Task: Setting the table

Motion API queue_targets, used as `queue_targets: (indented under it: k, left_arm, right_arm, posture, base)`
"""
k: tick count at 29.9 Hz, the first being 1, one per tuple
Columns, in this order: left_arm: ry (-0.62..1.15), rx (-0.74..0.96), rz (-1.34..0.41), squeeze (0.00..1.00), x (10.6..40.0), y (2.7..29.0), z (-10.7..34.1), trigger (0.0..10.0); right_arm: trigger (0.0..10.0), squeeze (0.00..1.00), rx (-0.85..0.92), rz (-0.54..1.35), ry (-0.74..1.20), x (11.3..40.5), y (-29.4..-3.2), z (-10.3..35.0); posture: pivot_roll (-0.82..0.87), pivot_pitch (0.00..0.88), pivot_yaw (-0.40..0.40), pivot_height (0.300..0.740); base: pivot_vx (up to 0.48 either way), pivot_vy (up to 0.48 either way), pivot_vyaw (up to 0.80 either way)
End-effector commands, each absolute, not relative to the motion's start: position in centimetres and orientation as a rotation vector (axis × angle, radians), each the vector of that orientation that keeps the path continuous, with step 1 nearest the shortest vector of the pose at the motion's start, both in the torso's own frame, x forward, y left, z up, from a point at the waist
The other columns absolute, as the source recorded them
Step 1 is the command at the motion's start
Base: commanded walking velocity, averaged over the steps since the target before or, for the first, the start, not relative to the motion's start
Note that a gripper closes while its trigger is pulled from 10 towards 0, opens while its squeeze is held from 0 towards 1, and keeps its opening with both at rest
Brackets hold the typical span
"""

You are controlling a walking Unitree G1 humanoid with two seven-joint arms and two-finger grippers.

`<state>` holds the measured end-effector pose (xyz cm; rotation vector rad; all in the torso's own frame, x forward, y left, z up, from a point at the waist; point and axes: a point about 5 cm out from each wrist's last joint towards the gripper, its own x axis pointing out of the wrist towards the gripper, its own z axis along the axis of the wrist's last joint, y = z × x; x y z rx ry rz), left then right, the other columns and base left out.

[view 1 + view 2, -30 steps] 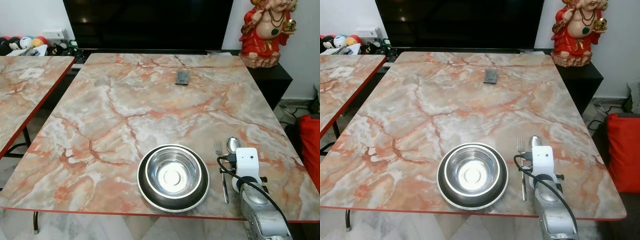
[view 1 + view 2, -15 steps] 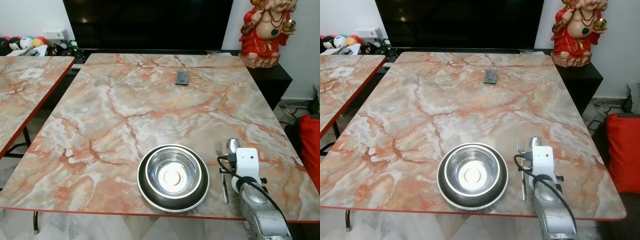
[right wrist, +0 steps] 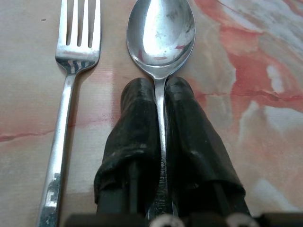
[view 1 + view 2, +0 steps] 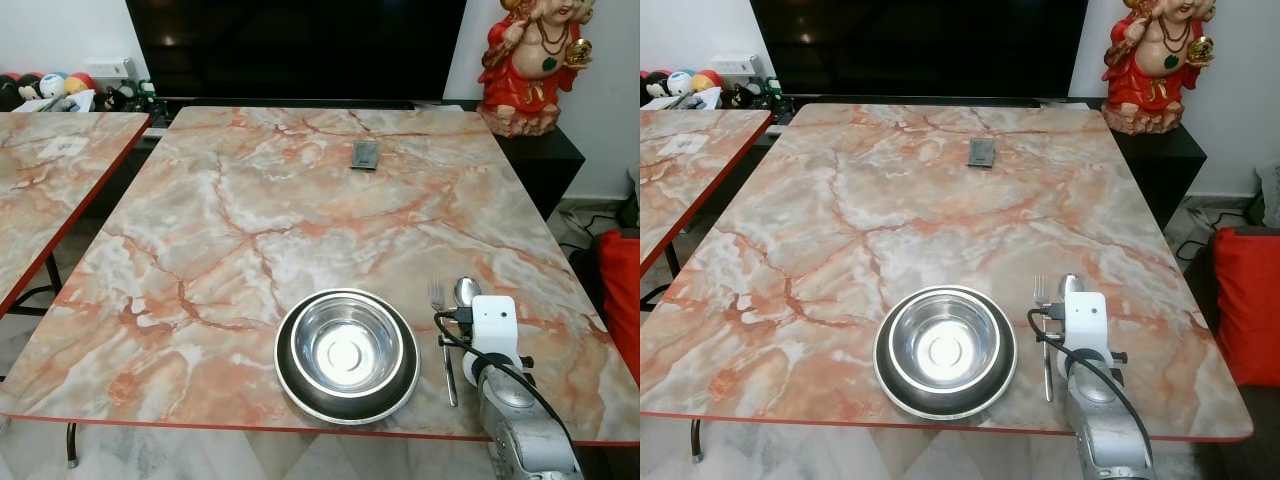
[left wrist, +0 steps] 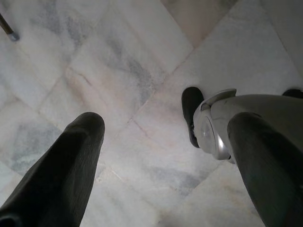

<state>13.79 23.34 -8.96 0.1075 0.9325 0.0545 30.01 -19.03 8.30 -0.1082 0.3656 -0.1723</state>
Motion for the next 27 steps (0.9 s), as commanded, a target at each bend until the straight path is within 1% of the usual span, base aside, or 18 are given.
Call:
queue_targets:
  k: [1,3,4,5,8,14,15,16,17,27]
  left_arm:
    - [0.96,0.108,0.054,0.0,13.13,23.22,-9.26,10.0]
    - [0.96,0.107,0.054,0.0,13.09,23.21,-9.28,10.0]
    - [0.96,0.107,0.054,0.0,13.07,23.19,-9.29,10.0]
    - [0.96,0.107,0.054,0.0,13.07,23.18,-9.29,10.0]
    - [0.96,0.106,0.053,0.0,13.07,23.15,-9.29,10.0]
    - [0.961,0.106,0.054,0.0,13.04,23.12,-9.31,10.0]
    - [0.961,0.105,0.054,0.0,13.02,23.11,-9.32,10.0]
    - [0.961,0.105,0.054,0.0,13.01,23.11,-9.32,10.0]
    - [0.962,0.105,0.054,0.0,12.94,23.11,-9.34,10.0]
    - [0.968,0.105,0.054,0.0,12.87,23.11,-9.38,10.0]
  right_arm:
    - [10.0,0.2,-0.096,-0.17,0.402,29.61,-18.91,7.65]
    - [10.0,0.21,-0.097,-0.169,0.402,29.62,-18.88,7.66]
    - [10.0,0.28,-0.097,-0.169,0.401,29.65,-18.89,7.68]
    - [10.0,0.49,-0.097,-0.169,0.401,29.68,-18.89,7.69]
    - [10.0,0.51,-0.098,-0.168,0.4,29.76,-18.87,7.72]
    - [10.0,0.46,-0.1,-0.166,0.398,29.93,-18.79,7.84]
    - [10.0,0.4,-0.101,-0.166,0.398,29.95,-18.81,7.85]
    - [10.0,0.4,-0.102,-0.167,0.398,29.95,-18.82,7.85]
    - [10.0,0.0,-0.103,-0.168,0.397,29.97,-18.82,7.87]
    - [10.0,0.0,-0.106,-0.166,0.393,30.1,-18.8,8.01]
  posture:
    - [0.01,0.116,0.008,0.74]
    - [0.01,0.116,0.008,0.74]
    - [0.01,0.117,0.007,0.74]
    - [0.0,0.117,0.007,0.74]
    - [0.0,0.117,0.006,0.74]
    - [0.0,0.117,0.005,0.74]
    - [0.0,0.117,0.004,0.74]
    - [0.0,0.117,0.004,0.74]
    - [0.0,0.117,0.004,0.74]
    - [0.01,0.118,0.004,0.74]
  base:
    - [0.0,0.0,0.0]
    - [0.0,0.0,0.0]
    - [0.0,0.0,0.0]
    - [0.0,0.0,0.0]
    - [0.0,0.0,0.0]
    - [0.0,0.0,0.0]
    - [0.0,0.0,0.0]
    - [0.0,0.0,0.0]
    - [0.0,0.0,0.0]
    - [0.0,0.0,0.0]
